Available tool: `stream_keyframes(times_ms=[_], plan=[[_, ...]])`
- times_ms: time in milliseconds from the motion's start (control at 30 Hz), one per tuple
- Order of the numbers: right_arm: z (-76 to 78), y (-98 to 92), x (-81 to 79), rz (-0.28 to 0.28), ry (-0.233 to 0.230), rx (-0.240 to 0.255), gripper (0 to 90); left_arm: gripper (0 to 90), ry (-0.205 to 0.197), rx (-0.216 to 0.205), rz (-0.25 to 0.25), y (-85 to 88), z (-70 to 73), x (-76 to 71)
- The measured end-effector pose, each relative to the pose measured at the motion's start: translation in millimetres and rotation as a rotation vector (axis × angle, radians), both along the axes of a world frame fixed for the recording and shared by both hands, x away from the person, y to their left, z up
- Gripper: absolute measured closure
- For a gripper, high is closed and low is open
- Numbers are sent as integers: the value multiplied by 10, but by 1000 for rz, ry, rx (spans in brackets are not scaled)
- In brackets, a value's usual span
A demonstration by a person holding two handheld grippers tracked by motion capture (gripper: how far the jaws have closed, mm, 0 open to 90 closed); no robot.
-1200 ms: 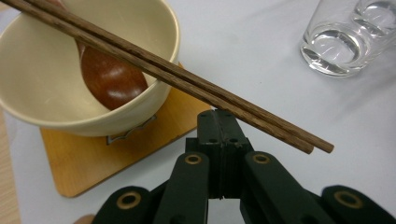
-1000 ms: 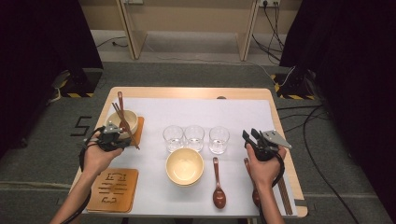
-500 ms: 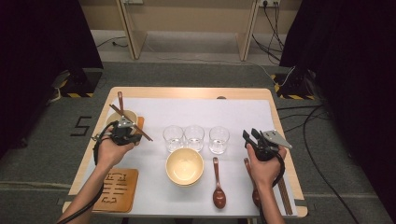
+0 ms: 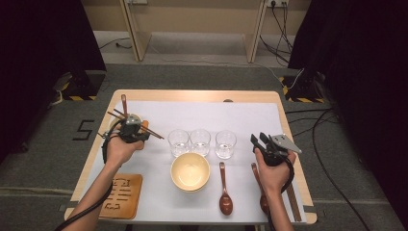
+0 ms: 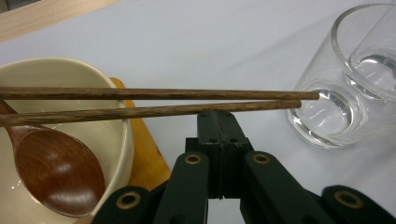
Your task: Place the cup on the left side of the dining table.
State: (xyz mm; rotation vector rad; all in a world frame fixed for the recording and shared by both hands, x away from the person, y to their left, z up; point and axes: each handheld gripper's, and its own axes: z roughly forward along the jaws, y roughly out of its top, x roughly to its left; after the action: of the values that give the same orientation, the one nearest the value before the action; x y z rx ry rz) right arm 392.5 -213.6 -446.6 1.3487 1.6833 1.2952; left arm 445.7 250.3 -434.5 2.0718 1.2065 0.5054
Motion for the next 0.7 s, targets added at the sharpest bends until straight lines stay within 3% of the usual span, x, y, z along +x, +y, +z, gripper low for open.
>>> stream_keyframes(times_ms=[233,400,500,700], plan=[[-2,8,1,1,1,-3,607,889,-5,-8,-2,42,15,-5],[-1,4,-1,2,0,-2,607,891,-29,-39,10,143,166,19],[-1,5,0,3,0,-1,607,892,-50,-40,61,242,278,155],[-5,11,4,6,0,0,607,894,-67,34,148,365,348,494]])
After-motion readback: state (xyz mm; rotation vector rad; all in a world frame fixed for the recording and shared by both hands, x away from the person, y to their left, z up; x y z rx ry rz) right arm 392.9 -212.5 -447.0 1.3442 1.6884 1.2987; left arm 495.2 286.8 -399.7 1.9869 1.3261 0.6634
